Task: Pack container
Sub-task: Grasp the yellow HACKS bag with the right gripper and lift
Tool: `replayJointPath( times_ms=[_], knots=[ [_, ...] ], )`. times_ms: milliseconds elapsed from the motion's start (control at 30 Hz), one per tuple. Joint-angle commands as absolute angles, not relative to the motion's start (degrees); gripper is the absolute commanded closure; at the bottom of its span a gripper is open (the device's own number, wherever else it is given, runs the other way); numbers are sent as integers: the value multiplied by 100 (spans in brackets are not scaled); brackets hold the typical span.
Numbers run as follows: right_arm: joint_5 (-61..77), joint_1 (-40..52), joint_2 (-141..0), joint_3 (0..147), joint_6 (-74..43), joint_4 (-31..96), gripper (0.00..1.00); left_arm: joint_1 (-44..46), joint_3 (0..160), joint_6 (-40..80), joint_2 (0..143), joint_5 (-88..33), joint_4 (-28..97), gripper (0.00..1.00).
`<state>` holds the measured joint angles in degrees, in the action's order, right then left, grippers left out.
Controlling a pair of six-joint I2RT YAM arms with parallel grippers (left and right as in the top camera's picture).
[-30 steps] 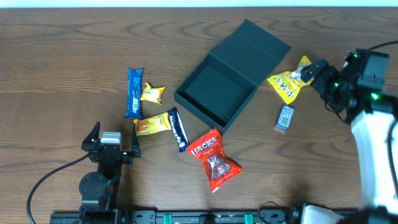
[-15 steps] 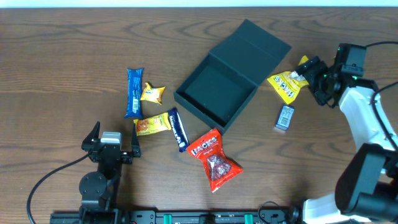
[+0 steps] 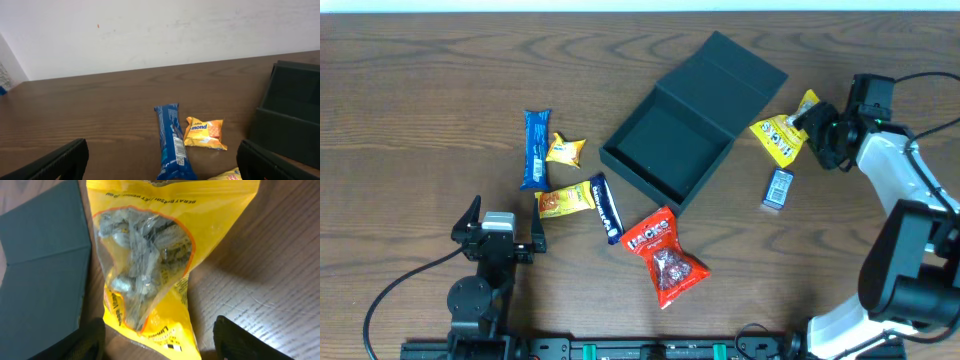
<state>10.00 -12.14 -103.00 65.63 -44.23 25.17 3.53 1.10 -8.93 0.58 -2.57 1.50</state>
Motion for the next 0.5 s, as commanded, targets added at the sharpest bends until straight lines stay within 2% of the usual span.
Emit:
replayJointPath(
  times_ms=[0,167,367,467],
  knots=[
    [921,-1229,-10431,6641,-4410,2427,34,336,25,-854,21,-148,438,5],
    [921,-1229,-10497,6641,-4410,2309,44,336,25,-856,21,-148,438,5],
    [915,-1229,-10497,6641,-4403,2211,73,336,25,-854,21,-148,436,5],
    [917,-1229,-10499,6641,-4331,2209,79,336,25,-856,21,-148,438,5]
  ],
)
